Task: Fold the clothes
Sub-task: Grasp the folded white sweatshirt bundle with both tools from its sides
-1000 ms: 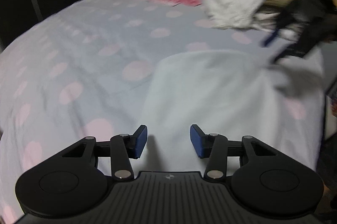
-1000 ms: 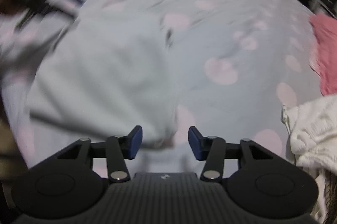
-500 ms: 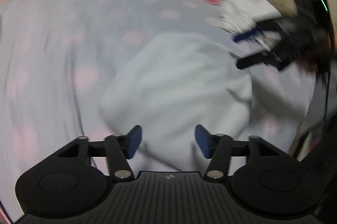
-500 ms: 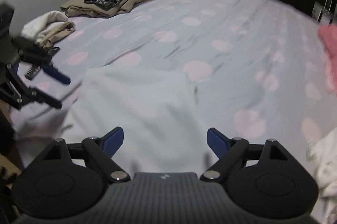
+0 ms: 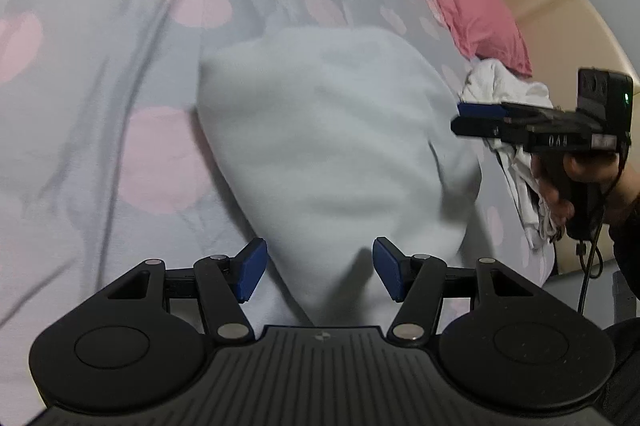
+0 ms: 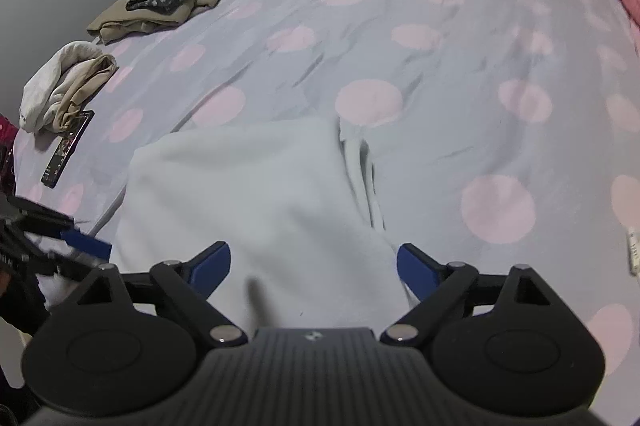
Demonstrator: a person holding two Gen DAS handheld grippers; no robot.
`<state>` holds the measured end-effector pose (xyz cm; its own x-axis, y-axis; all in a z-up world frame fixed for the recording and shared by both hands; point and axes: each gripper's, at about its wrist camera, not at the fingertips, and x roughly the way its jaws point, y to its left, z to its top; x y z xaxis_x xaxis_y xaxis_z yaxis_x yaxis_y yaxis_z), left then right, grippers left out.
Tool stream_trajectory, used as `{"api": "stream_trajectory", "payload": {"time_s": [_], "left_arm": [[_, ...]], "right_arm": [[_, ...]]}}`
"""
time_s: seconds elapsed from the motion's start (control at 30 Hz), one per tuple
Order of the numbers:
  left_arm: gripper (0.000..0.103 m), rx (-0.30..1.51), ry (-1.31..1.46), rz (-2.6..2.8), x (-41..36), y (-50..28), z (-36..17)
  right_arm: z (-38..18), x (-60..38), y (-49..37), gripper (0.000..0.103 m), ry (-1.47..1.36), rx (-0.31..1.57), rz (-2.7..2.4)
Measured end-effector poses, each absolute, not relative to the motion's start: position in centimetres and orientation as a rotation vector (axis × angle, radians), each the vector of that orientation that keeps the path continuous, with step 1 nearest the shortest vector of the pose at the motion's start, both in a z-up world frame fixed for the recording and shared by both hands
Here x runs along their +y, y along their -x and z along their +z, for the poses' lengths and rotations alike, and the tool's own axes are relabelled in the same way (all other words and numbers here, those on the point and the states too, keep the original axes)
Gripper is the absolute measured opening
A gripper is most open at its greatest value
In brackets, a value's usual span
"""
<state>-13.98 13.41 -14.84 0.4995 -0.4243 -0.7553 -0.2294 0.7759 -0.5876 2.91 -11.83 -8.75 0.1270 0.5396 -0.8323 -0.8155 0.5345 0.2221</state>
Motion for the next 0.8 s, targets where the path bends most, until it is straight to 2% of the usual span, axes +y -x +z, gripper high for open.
{"api": "stream_trajectory", "payload": {"time_s": [0.17, 0.5, 0.6, 0.7, 0.8], "left_arm": [[0.068, 1.087, 0.756, -0.15, 13.0, 13.3, -16.2], [0.075, 1.076, 0.939, -0.16, 14.4, 12.5, -18.6], [0.076, 1.071, 0.995, -0.163, 14.8, 12.3, -19.3], [0.076, 1.067, 1.046, -0.165, 15.2, 12.0, -20.0], [0.082, 1.074, 1.034, -0.159, 15.2, 12.0, -19.8]], "right_arm": [[-10.1, -12.5, -5.2, 0.095, 0.218, 1.138, 1.028], [-15.0, -13.7, -8.9, 0.096, 0.125, 1.434, 1.028], [-15.9, -13.6, -9.0, 0.102, 0.116, 1.459, 1.055], [-16.6, -12.9, -9.1, 0.103, 0.121, 1.485, 1.046], [-16.9, -11.7, -8.9, 0.103, 0.149, 1.5, 1.028]]}}
